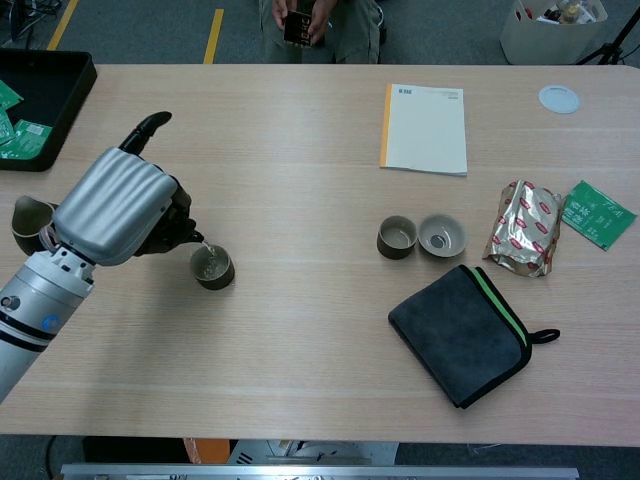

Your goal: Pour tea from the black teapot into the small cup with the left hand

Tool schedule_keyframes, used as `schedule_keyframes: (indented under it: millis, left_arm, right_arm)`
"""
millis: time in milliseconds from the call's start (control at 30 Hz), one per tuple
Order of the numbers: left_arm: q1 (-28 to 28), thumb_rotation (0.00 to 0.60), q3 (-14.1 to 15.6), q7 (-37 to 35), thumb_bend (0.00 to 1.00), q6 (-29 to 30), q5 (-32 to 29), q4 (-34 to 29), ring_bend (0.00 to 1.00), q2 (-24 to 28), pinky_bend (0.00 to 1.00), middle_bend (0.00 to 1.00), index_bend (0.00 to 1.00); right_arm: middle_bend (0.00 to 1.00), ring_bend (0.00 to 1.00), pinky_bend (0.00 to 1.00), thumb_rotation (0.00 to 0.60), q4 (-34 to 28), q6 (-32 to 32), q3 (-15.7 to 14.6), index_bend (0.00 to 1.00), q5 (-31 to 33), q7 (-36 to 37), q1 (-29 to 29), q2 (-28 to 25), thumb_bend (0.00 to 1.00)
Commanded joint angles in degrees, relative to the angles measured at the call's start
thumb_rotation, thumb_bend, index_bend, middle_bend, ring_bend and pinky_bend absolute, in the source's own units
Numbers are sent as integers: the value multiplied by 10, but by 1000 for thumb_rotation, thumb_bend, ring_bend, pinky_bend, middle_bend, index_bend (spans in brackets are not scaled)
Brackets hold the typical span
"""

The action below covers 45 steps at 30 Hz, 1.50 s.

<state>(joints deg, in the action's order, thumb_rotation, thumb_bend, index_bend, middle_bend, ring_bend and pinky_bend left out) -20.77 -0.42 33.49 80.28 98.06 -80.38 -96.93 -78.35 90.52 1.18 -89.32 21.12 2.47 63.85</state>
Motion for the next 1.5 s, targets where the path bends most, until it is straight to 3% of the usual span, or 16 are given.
schedule_keyframes:
  millis: [33,700,1033,1500]
  left_arm:
    - [-1,600,-2,-14,315,-5,-8,-2,800,2,68,981,941]
    - [-5,600,-12,-133,315,-28,-48,-14,792,24,68,972,934]
    - [-31,600,-45,-220,316,-80,-103,-45,786,48,68,965,932]
    - [-57,600,-80,-289,316,-132,-175,-9,757,45,67,933,905]
  right_arm:
    - [324,203,240,600,-2,0,0,328,0,-2,0,-1,52]
    - [324,203,240,600,-42,5,2,328,-1,-42,1,-14,52]
    - [324,203,240,600,-52,3,2,328,2,-52,2,-16,52]
    - [324,203,240,600,-51,-6,4,328,5,-53,-4,-12,52]
